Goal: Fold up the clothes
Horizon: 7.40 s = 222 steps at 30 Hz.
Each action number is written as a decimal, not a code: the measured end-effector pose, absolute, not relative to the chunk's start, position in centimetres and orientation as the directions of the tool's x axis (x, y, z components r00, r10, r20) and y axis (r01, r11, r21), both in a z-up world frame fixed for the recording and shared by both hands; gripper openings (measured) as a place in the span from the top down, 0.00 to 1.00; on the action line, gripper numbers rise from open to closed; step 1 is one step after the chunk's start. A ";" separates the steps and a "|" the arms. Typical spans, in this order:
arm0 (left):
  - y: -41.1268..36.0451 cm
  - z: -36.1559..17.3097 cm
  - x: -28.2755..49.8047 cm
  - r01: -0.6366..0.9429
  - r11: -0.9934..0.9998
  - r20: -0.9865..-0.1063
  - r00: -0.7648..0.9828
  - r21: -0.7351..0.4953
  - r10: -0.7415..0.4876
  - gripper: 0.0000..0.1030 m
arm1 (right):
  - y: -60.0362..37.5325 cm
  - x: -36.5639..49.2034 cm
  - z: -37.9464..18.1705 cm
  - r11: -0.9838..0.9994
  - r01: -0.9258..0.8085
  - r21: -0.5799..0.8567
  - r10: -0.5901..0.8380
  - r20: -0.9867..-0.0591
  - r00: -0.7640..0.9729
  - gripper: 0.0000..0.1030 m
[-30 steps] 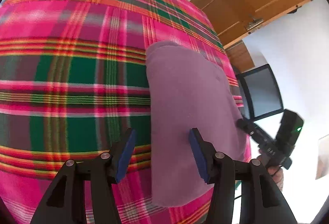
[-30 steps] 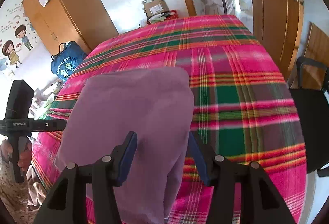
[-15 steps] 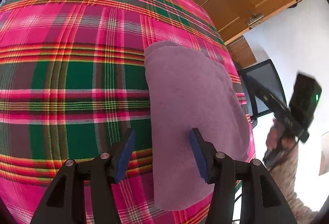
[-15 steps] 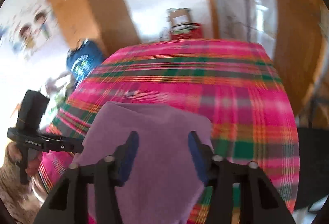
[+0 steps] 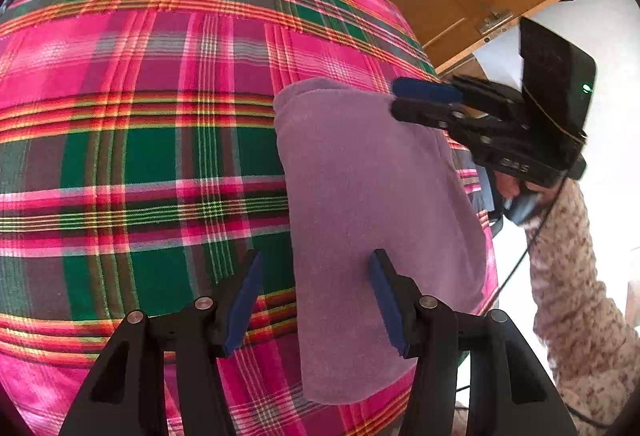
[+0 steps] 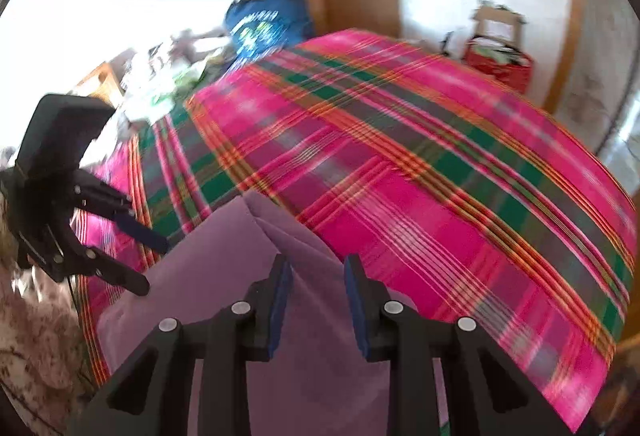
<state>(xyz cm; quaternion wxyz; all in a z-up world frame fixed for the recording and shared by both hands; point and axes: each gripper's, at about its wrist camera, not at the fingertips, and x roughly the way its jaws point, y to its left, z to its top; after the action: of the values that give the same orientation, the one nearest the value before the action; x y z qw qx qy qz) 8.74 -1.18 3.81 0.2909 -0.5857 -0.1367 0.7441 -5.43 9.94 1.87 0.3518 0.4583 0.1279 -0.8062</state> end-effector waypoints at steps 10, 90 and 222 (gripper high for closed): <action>-0.5 2.9 7.7 -0.277 -0.785 -0.797 -0.093 -0.555 0.596 0.45 | 9.4 -7.1 0.9 -0.626 0.764 0.156 -0.476 -0.853 -0.216 0.72; 0.5 2.4 6.4 -0.288 -0.746 -0.764 -0.069 -0.601 0.642 0.44 | 8.6 -7.7 0.6 -0.591 0.784 0.189 -0.443 -0.889 -0.120 0.67; 3.1 1.7 7.6 -0.469 -0.677 -0.713 -0.133 -0.567 0.689 0.22 | 16.1 8.7 -3.5 -0.913 0.327 0.243 -0.388 -0.765 -0.514 0.02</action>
<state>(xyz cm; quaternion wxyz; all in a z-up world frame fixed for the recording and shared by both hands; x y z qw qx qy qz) 7.63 3.09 1.74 0.3882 -0.5317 -0.1034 0.7456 8.67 16.05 -3.46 0.2056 0.4482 -0.0339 -0.8693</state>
